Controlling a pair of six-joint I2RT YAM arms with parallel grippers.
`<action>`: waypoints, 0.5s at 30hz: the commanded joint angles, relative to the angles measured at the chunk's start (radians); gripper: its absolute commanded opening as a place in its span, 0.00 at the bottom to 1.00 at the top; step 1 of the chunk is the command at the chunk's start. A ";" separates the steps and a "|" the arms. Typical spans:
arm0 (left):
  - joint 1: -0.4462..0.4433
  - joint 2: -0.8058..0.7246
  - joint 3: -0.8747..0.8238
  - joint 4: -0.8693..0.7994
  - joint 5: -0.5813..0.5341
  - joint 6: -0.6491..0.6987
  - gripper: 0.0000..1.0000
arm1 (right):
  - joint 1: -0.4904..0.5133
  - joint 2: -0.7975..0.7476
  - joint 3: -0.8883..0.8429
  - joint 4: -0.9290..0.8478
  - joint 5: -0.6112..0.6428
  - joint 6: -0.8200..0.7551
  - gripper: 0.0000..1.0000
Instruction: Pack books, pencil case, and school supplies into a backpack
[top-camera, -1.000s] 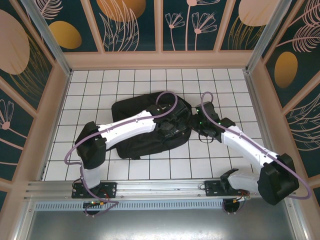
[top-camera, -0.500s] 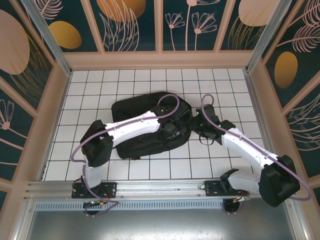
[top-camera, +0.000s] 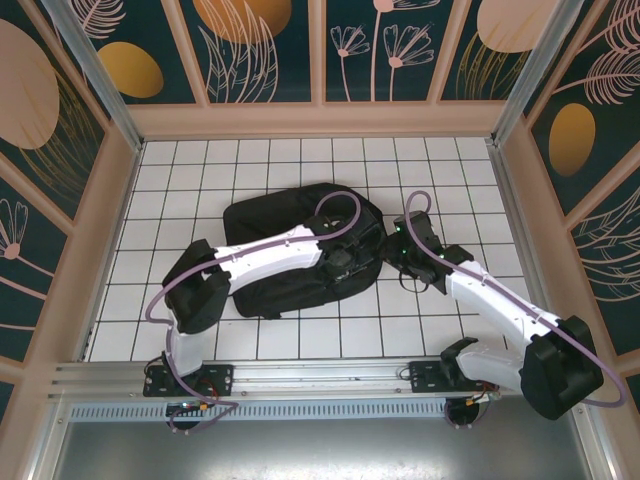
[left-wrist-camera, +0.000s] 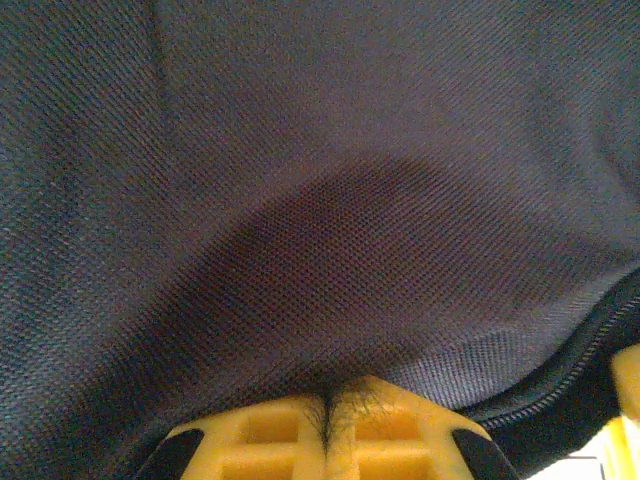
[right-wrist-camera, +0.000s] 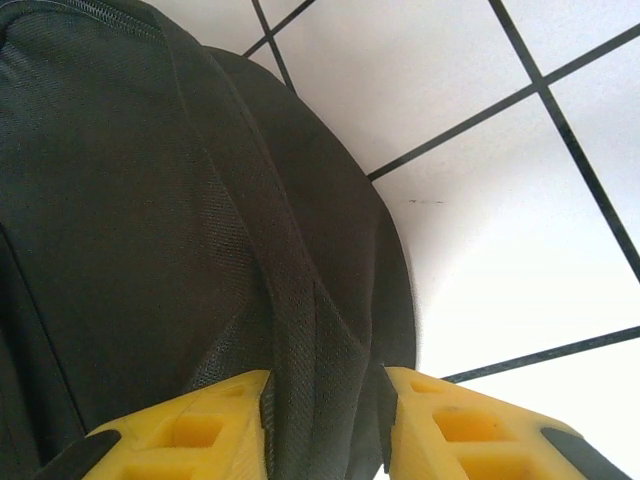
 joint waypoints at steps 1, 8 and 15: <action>0.009 -0.125 -0.062 0.043 -0.121 -0.026 0.00 | 0.006 -0.012 -0.001 0.001 0.005 -0.012 0.34; 0.010 -0.262 -0.203 0.250 -0.077 -0.047 0.00 | 0.029 0.026 0.034 0.014 -0.035 -0.012 0.33; 0.008 -0.231 -0.186 0.220 -0.002 -0.029 0.00 | 0.047 0.033 0.051 -0.008 -0.014 -0.018 0.32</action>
